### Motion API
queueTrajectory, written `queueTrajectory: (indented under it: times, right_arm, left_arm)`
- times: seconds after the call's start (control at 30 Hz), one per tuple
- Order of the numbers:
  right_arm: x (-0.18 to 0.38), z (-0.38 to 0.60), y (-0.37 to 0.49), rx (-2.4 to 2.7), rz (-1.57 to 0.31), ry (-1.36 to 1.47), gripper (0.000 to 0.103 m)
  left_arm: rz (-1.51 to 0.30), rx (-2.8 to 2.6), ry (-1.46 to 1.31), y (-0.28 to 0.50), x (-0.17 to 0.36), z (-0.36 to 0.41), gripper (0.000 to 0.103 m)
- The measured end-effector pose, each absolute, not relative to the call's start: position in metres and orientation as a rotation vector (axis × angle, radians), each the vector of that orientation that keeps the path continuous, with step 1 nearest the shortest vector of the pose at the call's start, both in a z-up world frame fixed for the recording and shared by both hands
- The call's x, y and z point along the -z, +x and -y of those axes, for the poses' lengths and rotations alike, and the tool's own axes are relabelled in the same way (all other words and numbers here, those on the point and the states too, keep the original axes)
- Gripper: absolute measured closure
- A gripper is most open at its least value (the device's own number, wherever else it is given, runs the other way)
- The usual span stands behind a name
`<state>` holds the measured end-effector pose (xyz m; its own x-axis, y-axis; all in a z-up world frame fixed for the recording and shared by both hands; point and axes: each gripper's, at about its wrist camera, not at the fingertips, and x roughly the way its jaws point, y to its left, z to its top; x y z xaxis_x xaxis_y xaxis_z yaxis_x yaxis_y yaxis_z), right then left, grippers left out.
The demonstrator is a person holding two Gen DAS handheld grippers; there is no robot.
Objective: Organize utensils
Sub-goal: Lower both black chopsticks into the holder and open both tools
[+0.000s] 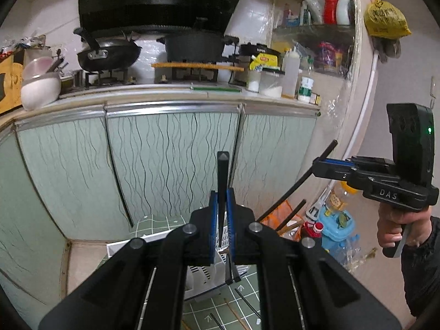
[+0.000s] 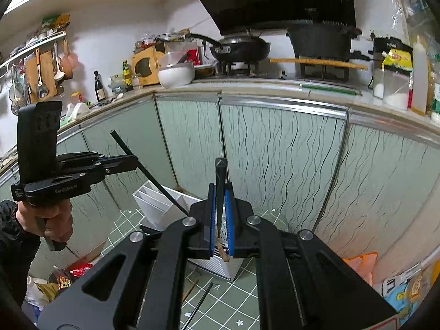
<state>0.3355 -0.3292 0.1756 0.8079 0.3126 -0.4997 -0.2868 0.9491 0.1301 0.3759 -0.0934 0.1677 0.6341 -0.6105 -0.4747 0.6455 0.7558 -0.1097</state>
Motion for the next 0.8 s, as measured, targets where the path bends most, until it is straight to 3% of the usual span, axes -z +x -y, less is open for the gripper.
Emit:
queueTrajectory:
  times: [0.5, 0.53, 0.6, 0.63, 0.67, 0.7, 0.73, 0.77, 0.8]
  right_arm:
    - [-0.124, 0.335, 0.359, -0.327, -0.609, 0.067, 0.097]
    - [-0.123, 0.335, 0.359, -0.315, -0.615, 0.063, 0.093]
    - [-0.124, 0.338, 0.356, -0.289, -0.611, 0.06, 0.061]
    - [-0.126, 0.339, 0.353, -0.289, -0.593, 0.062, 0.045]
    - [-0.128, 0.34, 0.35, -0.284, -0.588, 0.061, 0.043]
    - [-0.128, 0.34, 0.35, -0.284, -0.588, 0.061, 0.039]
    - [-0.129, 0.341, 0.349, -0.278, -0.588, 0.061, 0.024]
    - [-0.131, 0.343, 0.346, -0.267, -0.584, 0.063, 0.017]
    - [-0.132, 0.343, 0.343, -0.263, -0.575, 0.063, 0.016]
  left_arm:
    - [-0.56, 0.761, 0.143, 0.385, -0.117, 0.115, 0.095]
    - [-0.559, 0.76, 0.151, 0.383, -0.116, 0.116, 0.095]
    - [-0.554, 0.754, 0.161, 0.381, -0.117, 0.116, 0.081]
    - [-0.553, 0.75, 0.162, 0.379, -0.118, 0.115, 0.044]
    - [-0.545, 0.739, 0.164, 0.378, -0.12, 0.114, 0.022]
    - [-0.51, 0.714, 0.159, 0.373, -0.123, 0.11, 0.008]
    - [-0.497, 0.712, 0.156, 0.371, -0.125, 0.108, 0.008]
    - [-0.498, 0.71, 0.153, 0.369, -0.127, 0.106, 0.008]
    - [-0.501, 0.696, 0.151, 0.368, -0.128, 0.104, 0.007]
